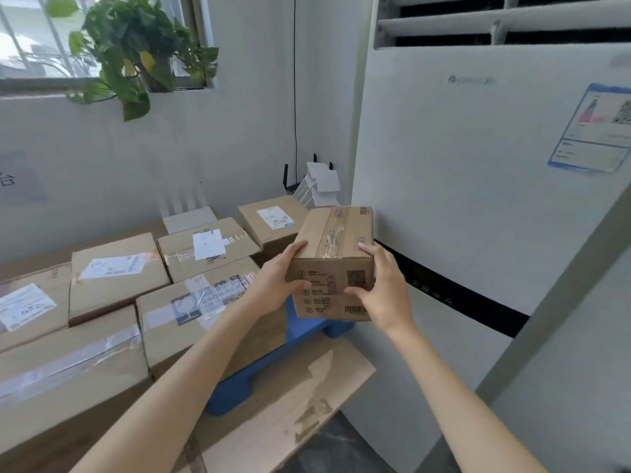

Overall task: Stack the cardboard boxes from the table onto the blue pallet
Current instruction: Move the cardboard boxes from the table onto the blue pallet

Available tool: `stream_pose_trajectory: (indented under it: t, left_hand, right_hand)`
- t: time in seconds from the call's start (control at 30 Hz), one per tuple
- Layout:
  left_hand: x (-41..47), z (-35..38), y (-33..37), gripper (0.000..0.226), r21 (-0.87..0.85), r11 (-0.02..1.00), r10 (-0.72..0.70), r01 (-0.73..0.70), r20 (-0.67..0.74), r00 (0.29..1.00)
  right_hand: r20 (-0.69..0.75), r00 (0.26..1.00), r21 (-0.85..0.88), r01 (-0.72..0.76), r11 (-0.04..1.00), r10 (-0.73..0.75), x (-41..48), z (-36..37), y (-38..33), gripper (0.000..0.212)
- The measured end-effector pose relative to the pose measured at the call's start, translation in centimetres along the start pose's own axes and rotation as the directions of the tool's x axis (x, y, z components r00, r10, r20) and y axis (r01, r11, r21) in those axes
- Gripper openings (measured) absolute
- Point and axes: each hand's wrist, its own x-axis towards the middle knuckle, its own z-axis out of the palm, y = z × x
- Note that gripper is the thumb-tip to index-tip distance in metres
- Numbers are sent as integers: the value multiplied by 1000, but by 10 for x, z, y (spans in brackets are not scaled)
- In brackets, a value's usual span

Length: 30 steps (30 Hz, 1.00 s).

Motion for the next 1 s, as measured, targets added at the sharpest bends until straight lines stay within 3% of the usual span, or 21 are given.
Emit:
stream_pose_trajectory:
  t: [0.23,0.43,0.8,1.0]
  left_hand:
    - [25,-17,-25,72,-13,999,-35,38,178,983]
    - [48,-30,-47,72,-36,998,-38,50,281,959]
    - [37,-10,-59,65,-38,999,41,-34,203,978]
    - [30,-2,-51,70,5,999,-33,33,191,981]
  right_hand:
    - [-60,997,-2,-50,999,50,-7,38,0,71]
    - [-116,991,-93,-74,993,63,-3,66,-7,76]
    - [-30,996,-127,-86,988,83,5,49,2,79]
    - [9,997,-70,-75,995,76,1,50,14,77]
